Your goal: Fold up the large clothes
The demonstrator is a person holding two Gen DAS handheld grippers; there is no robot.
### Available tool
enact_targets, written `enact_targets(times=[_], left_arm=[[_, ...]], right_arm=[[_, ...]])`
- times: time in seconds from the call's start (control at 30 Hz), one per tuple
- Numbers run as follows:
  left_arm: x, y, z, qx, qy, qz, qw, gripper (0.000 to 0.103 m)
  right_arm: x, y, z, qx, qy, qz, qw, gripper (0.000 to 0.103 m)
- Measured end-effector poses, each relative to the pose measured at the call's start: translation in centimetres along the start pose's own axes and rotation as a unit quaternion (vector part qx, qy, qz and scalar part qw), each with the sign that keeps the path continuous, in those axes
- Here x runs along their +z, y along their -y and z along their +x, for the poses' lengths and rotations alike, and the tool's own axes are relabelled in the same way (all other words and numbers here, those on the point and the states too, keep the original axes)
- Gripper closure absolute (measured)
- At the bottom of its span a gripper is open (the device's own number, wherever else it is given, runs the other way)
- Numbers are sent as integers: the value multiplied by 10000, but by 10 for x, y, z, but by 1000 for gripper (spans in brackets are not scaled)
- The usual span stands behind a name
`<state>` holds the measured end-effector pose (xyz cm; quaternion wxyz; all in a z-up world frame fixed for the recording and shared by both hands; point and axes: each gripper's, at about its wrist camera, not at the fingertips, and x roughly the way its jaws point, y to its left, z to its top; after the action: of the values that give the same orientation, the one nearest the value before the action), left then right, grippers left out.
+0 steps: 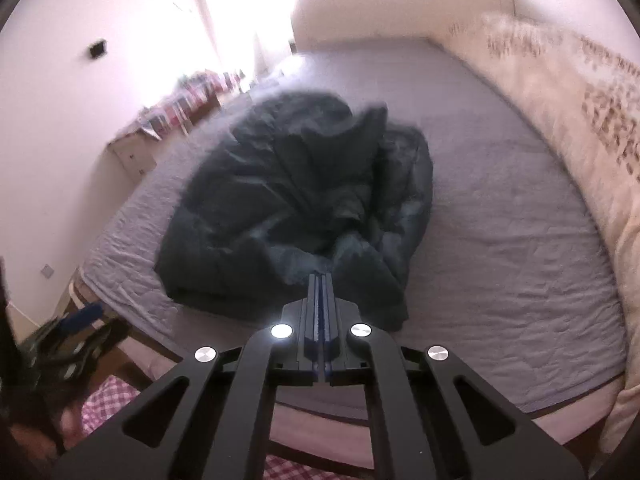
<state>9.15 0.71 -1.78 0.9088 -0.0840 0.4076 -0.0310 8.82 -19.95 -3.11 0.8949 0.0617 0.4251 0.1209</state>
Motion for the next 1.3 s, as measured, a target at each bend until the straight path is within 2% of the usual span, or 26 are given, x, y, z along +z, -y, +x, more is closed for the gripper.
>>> enact_targets(times=[0.07, 0.13, 0.27, 0.4, 0.63, 0.97, 1.3], left_arm=[[-5, 2, 0, 19, -45, 37, 10000, 20], [-10, 2, -1, 66, -76, 97, 9999, 20], [-16, 1, 1, 149, -198, 61, 9997, 20], [-21, 6, 5, 250, -303, 89, 9992, 20], [-28, 12, 5, 385, -365, 207, 9984, 20], [-39, 20, 7, 388, -517, 377, 9972, 20], [-43, 20, 7, 324, -581, 399, 9970, 20]], right_arm=[[-2, 12, 27, 11, -508, 291, 9983, 101], [-6, 23, 44, 61, -785, 576, 9952, 103], [-7, 21, 40, 85, -686, 546, 9961, 103], [-10, 11, 20, -29, -444, 290, 9986, 103], [-50, -14, -10, -200, -305, -57, 9993, 103], [-99, -36, -12, -525, -442, -252, 9973, 103], [-110, -40, -5, -651, -678, -214, 9953, 103]])
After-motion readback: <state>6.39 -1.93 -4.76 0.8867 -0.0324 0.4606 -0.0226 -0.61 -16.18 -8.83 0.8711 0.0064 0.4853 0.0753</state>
